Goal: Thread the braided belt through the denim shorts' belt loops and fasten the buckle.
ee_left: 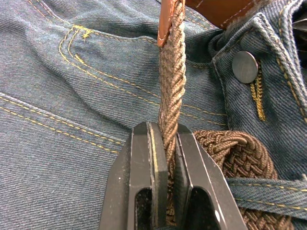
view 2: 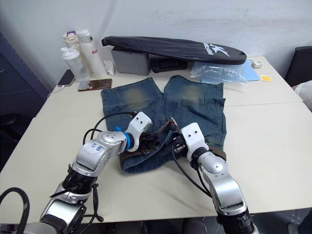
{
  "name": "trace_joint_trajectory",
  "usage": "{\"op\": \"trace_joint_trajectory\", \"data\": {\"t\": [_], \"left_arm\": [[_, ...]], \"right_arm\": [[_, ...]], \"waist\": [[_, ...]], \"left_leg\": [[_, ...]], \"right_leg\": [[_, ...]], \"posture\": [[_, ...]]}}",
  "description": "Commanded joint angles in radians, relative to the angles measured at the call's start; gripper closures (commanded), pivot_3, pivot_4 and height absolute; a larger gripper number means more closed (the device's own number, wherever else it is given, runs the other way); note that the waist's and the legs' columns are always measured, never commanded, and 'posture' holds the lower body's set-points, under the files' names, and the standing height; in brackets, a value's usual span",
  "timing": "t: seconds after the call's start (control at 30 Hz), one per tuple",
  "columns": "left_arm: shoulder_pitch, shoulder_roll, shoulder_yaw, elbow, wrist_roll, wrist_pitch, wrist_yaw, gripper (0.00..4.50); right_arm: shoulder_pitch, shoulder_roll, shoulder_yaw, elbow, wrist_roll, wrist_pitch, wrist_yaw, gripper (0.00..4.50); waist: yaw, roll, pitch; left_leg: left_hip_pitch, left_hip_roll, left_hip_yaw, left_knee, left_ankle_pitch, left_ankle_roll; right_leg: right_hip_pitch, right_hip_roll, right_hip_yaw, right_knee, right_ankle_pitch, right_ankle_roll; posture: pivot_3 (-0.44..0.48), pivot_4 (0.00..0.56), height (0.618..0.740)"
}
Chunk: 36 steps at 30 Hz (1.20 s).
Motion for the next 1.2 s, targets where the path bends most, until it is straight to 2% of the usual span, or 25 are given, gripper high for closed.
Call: {"op": "trace_joint_trajectory", "data": {"t": [0.03, 0.17, 0.4, 0.6, 0.73, 0.8, 0.83, 0.87, 0.9, 1.03, 1.1, 1.2], "left_arm": [[-0.007, -0.010, -0.005, -0.021, 0.003, -0.024, 0.001, 4.50], [-0.016, -0.014, -0.006, -0.008, 0.007, -0.033, 0.000, 4.50], [-0.043, -0.040, -0.011, 0.021, 0.005, -0.048, -0.004, 4.50], [-0.068, -0.066, -0.021, 0.062, 0.013, -0.067, -0.008, 4.50], [-0.076, -0.072, -0.022, 0.077, 0.017, -0.076, -0.013, 4.50], [-0.076, -0.069, -0.021, 0.083, 0.018, -0.082, -0.018, 4.50], [-0.076, -0.066, -0.020, 0.087, 0.020, -0.087, -0.021, 4.50], [-0.076, -0.063, -0.019, 0.091, 0.021, -0.091, -0.023, 4.50], [-0.077, -0.060, -0.017, 0.095, 0.021, -0.094, -0.025, 4.50], [-0.079, -0.054, -0.019, 0.099, 0.023, -0.101, -0.032, 4.50], [-0.081, -0.055, -0.019, 0.101, 0.023, -0.102, -0.033, 4.50], [-0.082, -0.058, -0.021, 0.095, 0.018, -0.099, -0.040, 4.50]], "right_arm": [[-0.019, -0.025, 0.010, -0.043, 0.062, 0.003, 0.085, 4.43], [-0.031, -0.077, 0.019, -0.034, 0.080, -0.011, 0.153, 4.43], [-0.066, -0.252, 0.070, -0.033, 0.025, -0.111, 0.284, 4.43], [-0.093, -0.309, 0.102, -0.020, -0.011, -0.173, 0.334, 4.43], [-0.088, -0.309, 0.074, -0.031, 0.020, -0.135, 0.351, 4.43], [-0.094, -0.320, 0.042, -0.043, 0.038, -0.126, 0.367, 3.51], [-0.101, -0.329, 0.018, -0.054, 0.055, -0.114, 0.382, 3.27], [-0.109, -0.346, 0.001, -0.063, 0.064, -0.111, 0.399, 2.76], [-0.118, -0.364, -0.013, -0.072, 0.070, -0.109, 0.416, 2.49], [-0.150, -0.438, -0.094, -0.108, 0.142, -0.088, 0.484, 0.61], [-0.166, -0.488, -0.143, -0.105, 0.171, -0.099, 0.529, 0.05], [-0.232, -0.535, -0.191, -0.055, 0.171, -0.151, 0.549, 0.05]], "waist": [[-0.001, 0.000, 0.000], [-0.001, 0.000, 0.000], [0.001, -0.001, 0.000], [0.002, -0.001, 0.001], [0.004, -0.001, 0.001], [0.004, -0.001, 0.001], [0.004, -0.001, 0.001], [0.004, -0.001, 0.001], [0.005, 0.000, 0.001], [0.007, 0.000, 0.001], [0.009, 0.000, 0.001], [0.015, 0.000, 0.001]], "left_leg": [[0.000, 0.000, 0.000, 0.000, 0.000, 0.000], [0.000, 0.000, 0.000, 0.000, 0.000, 0.000], [0.000, 0.000, 0.000, -0.001, 0.000, 0.001], [0.001, 0.000, 0.001, -0.001, 0.000, 0.001], [0.001, 0.000, 0.001, -0.001, 0.000, 0.001], [0.001, 0.000, 0.001, -0.001, 0.000, 0.001], [0.001, 0.000, 0.001, -0.001, 0.000, 0.001], [0.001, 0.000, 0.001, -0.001, 0.000, 0.001], [0.000, 0.000, 0.001, -0.001, 0.000, 0.001], [0.000, 0.000, 0.001, -0.002, 0.000, 0.001], [0.000, 0.000, 0.001, -0.002, 0.000, 0.001], [0.000, 0.000, 0.002, -0.002, 0.000, 0.001]], "right_leg": [[0.000, 0.000, 0.000, 0.000, 0.000, 0.000], [0.000, 0.000, -0.001, -0.001, 0.000, 0.000], [0.000, 0.001, -0.005, -0.006, 0.000, 0.000], [0.001, 0.000, -0.008, -0.008, 0.000, 0.000], [0.002, 0.000, -0.010, -0.009, 0.000, 0.000], [0.002, -0.001, -0.013, -0.009, 0.000, 0.000], [0.002, -0.001, -0.013, -0.009, 0.000, 0.000], [0.002, -0.001, -0.014, -0.010, 0.000, 0.000], [0.002, -0.001, -0.014, -0.010, 0.000, 0.000], [0.003, -0.001, -0.016, -0.015, 0.000, 0.001], [0.004, -0.001, -0.017, -0.015, 0.000, 0.001], [0.004, -0.001, -0.017, -0.015, 0.000, 0.001]], "posture": [[0.000, 0.150, 0.622], [0.000, 0.150, 0.622], [0.000, 0.150, 0.622], [0.000, 0.150, 0.622], [0.000, 0.150, 0.622], [0.000, 0.150, 0.622], [0.000, 0.150, 0.622], [0.000, 0.150, 0.622], [0.000, 0.150, 0.622], [0.000, 0.150, 0.622], [0.000, 0.150, 0.622], [0.000, 0.150, 0.622]]}}
